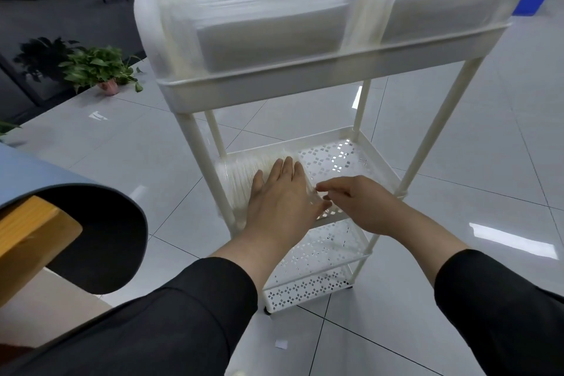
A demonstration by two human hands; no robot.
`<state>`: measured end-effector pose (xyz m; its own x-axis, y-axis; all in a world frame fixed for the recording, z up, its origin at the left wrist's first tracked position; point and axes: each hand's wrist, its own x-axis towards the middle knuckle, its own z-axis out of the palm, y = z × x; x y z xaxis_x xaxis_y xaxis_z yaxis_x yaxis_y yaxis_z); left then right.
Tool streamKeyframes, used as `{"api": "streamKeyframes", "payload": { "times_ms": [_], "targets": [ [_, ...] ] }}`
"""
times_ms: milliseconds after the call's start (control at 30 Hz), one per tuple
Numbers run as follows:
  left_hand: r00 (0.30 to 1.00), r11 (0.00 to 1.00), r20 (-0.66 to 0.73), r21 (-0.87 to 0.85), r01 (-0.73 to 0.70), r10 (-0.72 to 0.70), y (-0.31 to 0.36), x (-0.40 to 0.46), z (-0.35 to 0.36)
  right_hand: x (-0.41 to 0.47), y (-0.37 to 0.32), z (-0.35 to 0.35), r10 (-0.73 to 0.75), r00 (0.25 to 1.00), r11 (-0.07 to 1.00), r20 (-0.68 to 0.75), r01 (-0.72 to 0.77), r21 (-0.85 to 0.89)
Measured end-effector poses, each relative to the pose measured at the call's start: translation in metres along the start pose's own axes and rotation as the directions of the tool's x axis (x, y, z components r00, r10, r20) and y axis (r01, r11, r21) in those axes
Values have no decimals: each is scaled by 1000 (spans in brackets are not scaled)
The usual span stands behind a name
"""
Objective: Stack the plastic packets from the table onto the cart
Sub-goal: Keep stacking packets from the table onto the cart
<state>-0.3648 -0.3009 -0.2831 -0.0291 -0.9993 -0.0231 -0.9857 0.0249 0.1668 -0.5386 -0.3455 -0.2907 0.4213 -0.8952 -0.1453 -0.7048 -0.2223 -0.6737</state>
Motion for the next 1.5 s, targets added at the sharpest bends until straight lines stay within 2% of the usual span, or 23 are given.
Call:
{"api": "streamKeyframes", "payload": {
  "times_ms": [167, 300, 400, 500, 600, 700, 867, 1000, 1100, 1167, 1267, 1367, 1500],
  "targets": [
    [998, 999, -69, 40, -11, 14, -3, 4, 2, 4, 1, 3, -4, 1000, 1000, -13, 4, 21],
    [996, 999, -87, -42, -32, 28, 0, 0, -3, 5, 2, 5, -8, 999, 1000, -53, 9, 28],
    [992, 988, -110, -131, -83, 68, 3, -14, -9, 1, 1, 3, -3, 991, 999, -131, 9, 45],
    [995, 972, -75, -217, -85, 70, 3, -34, -17, -11, -11, 0, 0, 969, 993, -249, 30, 116],
    [995, 970, -79, -230, -78, 62, 3, -57, -32, -32, -31, -2, -14, 947, 983, -322, 73, 170],
    [986, 977, -159, -194, -82, 51, 5, -86, -53, -62, -54, 1, -89, 939, 976, -333, 149, 158],
    [937, 975, -341, -169, -144, 79, -11, -160, -93, -121, -117, 10, -344, 879, 911, -330, 397, 108],
    [854, 983, -520, -147, -110, 18, -55, -241, -145, -161, -203, 24, -516, 808, 826, -284, 558, 86],
    [785, 994, -611, -92, 60, -104, -105, -311, -189, -176, -284, 47, -627, 731, 740, -268, 667, 87],
    [752, 970, -618, -78, 231, -229, -147, -365, -220, -186, -348, 73, -699, 686, 680, -203, 725, 107],
    [677, 866, -585, -90, 493, -446, -219, -457, -258, -205, -445, 127, -815, 579, 578, 2, 813, 77],
    [517, 715, -593, -149, 683, -617, -286, -557, -274, -224, -529, 186, -853, 486, 496, 193, 868, 9],
    [302, 463, -494, -243, 852, -815, -356, -658, -276, -233, -609, 265, -833, 387, 393, 395, 917, -69]
  ]
}}
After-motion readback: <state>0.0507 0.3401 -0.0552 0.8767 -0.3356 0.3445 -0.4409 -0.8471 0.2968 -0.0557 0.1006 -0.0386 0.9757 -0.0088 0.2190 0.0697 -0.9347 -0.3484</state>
